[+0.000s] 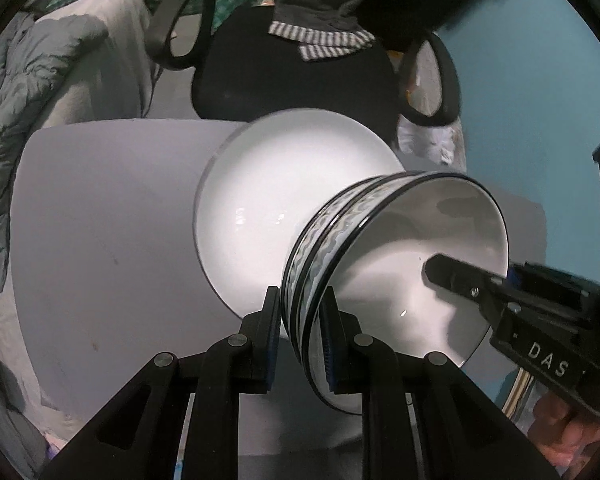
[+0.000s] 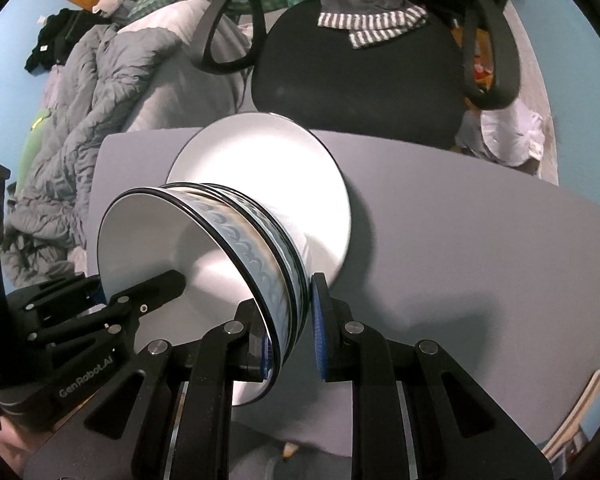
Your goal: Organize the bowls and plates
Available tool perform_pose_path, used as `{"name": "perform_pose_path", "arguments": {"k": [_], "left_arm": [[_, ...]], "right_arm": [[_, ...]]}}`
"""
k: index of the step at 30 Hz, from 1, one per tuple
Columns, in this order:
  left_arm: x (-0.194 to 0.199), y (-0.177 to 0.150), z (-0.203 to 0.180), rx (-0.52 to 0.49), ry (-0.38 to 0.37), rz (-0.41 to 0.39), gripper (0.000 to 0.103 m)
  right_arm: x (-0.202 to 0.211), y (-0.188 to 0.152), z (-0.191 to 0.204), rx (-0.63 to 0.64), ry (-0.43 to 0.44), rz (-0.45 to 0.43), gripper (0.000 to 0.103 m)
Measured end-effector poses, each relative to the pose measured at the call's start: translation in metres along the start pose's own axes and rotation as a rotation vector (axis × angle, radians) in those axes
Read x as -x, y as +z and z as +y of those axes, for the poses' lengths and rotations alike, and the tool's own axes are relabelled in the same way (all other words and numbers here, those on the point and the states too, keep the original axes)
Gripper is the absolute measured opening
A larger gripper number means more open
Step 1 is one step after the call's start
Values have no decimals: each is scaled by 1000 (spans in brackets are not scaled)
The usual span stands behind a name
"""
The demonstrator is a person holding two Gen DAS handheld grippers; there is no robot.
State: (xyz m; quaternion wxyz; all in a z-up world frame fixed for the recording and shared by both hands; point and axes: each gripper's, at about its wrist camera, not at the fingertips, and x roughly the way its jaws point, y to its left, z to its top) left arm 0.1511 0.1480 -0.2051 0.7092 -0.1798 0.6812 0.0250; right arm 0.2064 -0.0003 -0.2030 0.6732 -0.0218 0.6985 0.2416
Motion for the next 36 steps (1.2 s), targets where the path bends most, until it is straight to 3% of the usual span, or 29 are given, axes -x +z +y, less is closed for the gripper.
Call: {"name": "perform_pose_path", "arguments": {"k": [9, 17, 19, 20, 23, 24, 27, 29, 36], "left_arm": [[-20, 31, 16, 16, 3, 18, 17], [-19, 32, 16, -24, -16, 15, 19], [-20, 31, 14, -47, 10, 21, 33], [-20, 31, 14, -50, 23, 13, 34], [-17, 30, 16, -42, 35, -5, 39], [-14, 29, 18, -35, 32, -11, 40], [-5, 27, 21, -13, 37, -44, 49], [5, 24, 22, 3, 33, -75, 51], [56, 10, 9, -29, 57, -212, 56]], "right_arm": [[-28, 23, 7, -2, -30, 54, 17], [-28, 23, 8, -26, -33, 57, 18], [-28, 23, 7, -31, -26, 55, 22], [-28, 23, 6, -37, -20, 52, 24], [-25, 21, 7, -36, -55, 28, 41], [-23, 20, 7, -29, -82, 10, 52], [-13, 18, 5, -22, -112, -30, 55], [-7, 17, 4, -22, -128, -47, 61], [36, 9, 14, 8, -203, -166, 64]]}}
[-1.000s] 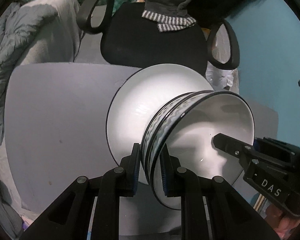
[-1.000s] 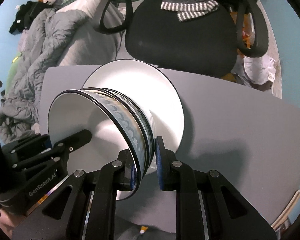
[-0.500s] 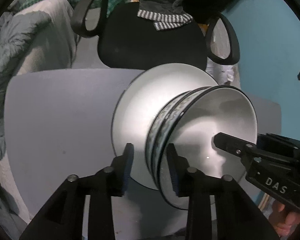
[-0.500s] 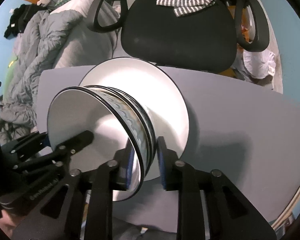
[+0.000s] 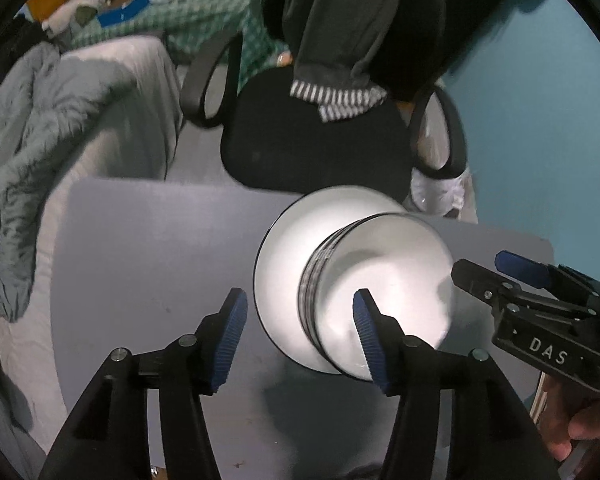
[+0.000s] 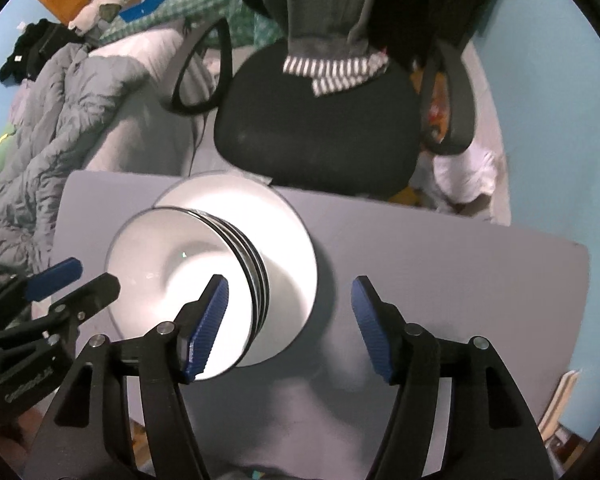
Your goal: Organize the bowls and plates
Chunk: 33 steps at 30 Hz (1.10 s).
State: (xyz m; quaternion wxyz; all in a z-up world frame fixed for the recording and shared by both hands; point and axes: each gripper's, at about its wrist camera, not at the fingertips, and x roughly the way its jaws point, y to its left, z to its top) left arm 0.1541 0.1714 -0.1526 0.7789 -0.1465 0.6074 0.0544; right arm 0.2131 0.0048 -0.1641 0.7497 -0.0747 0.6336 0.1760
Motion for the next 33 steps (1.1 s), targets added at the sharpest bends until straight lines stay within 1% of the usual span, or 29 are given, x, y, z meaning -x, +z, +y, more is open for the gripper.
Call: {"name": "perform_pose_path", "arguments": {"k": [4, 5, 6, 9, 11, 12, 13, 17, 19, 22, 27, 33], "left_arm": [[30, -4, -11, -15, -6, -60, 57], [36, -6, -12, -19, -9, -71, 60], [45, -7, -16, -26, -14, -89, 68], [65, -11, -24, -49, -18, -136, 69], [76, -13, -28, -59, -18, -158, 71], [82, -14, -30, -55, -17, -171, 74], [87, -16, -31, -49, -20, -181, 80], [110, -22, -33, -24, -53, -232, 80], [122, -25, -36, -25, -50, -253, 80], [137, -26, -40, -44, -35, -284, 81], [152, -29, -45, -82, -28, -313, 81], [164, -34, -46, -98, -49, -340, 81]], "right_arm": [[30, 0, 1, -4, -9, -63, 64], [38, 0, 1, -5, -8, -80, 64], [46, -1, 2, -4, -7, -99, 65], [72, -3, 6, 5, -19, -157, 65], [84, -4, 7, 10, -21, -179, 66], [92, -5, 7, 13, -20, -192, 66], [99, -6, 8, 14, -20, -205, 66], [120, -11, 8, 18, -39, -246, 66], [128, -13, 7, 17, -53, -254, 66], [137, -18, 4, 4, -44, -264, 66], [150, -24, 1, -17, -42, -278, 66], [165, -30, -5, -48, -51, -292, 66]]}}
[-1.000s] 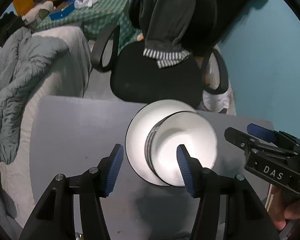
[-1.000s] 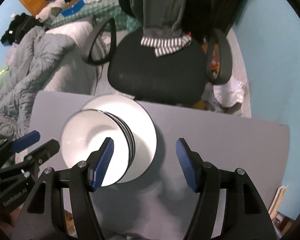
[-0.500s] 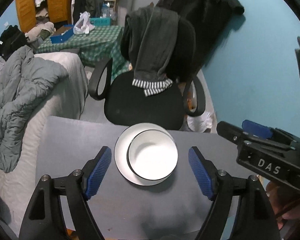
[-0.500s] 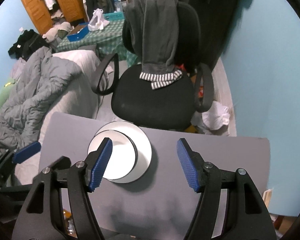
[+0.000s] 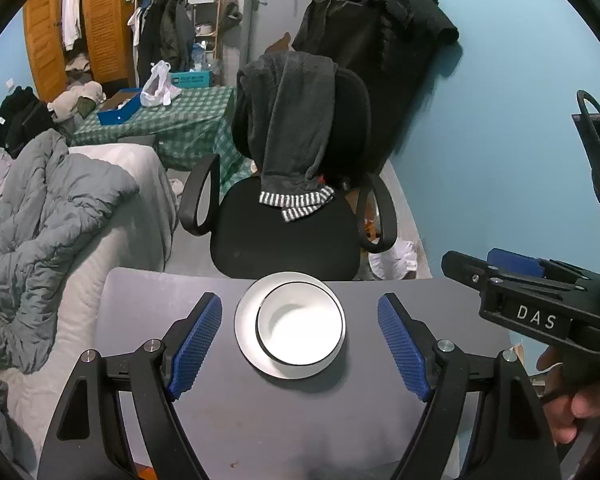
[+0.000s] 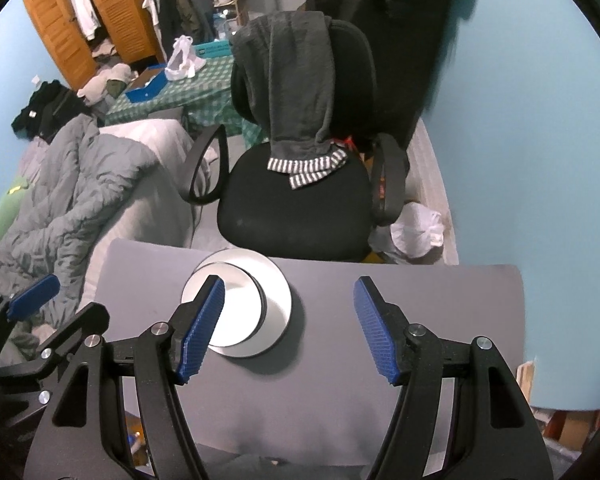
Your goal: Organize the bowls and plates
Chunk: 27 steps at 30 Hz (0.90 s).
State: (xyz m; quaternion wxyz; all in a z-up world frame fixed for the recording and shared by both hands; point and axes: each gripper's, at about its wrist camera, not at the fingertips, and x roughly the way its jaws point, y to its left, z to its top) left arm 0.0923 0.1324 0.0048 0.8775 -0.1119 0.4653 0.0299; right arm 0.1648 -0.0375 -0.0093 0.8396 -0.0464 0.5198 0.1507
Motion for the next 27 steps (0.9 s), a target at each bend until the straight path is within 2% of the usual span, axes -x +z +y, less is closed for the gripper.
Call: {"name": "perform_pose_path", "arguments": {"k": [5, 14, 27], "left_arm": [[8, 2, -1, 7, -18, -16, 81], [13, 6, 1, 21, -3, -32, 81], [16, 7, -5, 32, -26, -21, 81]], "right_arm": [[10, -2, -5, -20, 5, -13, 66], [16, -8, -13, -39, 6, -7, 66], [21, -10, -17, -40, 3, -20, 66]]}}
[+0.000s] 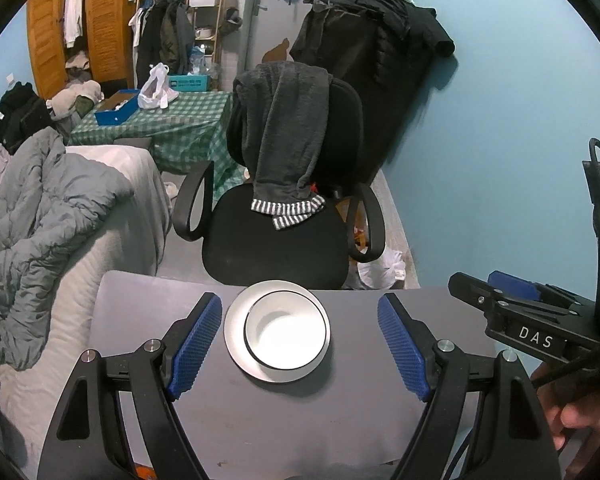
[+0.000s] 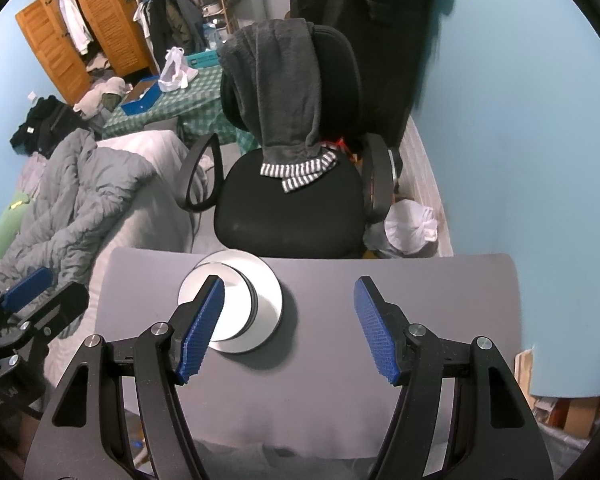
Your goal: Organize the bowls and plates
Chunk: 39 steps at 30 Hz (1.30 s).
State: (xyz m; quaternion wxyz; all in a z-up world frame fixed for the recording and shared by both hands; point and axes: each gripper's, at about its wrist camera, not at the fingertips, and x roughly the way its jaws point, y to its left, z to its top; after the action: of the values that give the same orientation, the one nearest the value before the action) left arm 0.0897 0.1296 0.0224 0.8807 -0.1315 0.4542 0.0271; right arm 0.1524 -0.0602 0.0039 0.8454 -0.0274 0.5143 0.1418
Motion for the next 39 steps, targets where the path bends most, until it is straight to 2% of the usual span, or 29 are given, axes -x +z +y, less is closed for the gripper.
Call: {"name": "perform_pose_path", "arguments": {"k": [24, 32, 39], "left_arm": [[11, -5, -14, 4, -17, 6, 81], [12, -7, -23, -38, 31, 5, 81], [12, -8, -23, -24, 12, 12, 81]], "right_arm": [[2, 2, -8, -10, 5, -1, 66], [3, 1, -10, -13, 4, -1, 66], [3, 2, -15, -15, 3, 3, 66]]}}
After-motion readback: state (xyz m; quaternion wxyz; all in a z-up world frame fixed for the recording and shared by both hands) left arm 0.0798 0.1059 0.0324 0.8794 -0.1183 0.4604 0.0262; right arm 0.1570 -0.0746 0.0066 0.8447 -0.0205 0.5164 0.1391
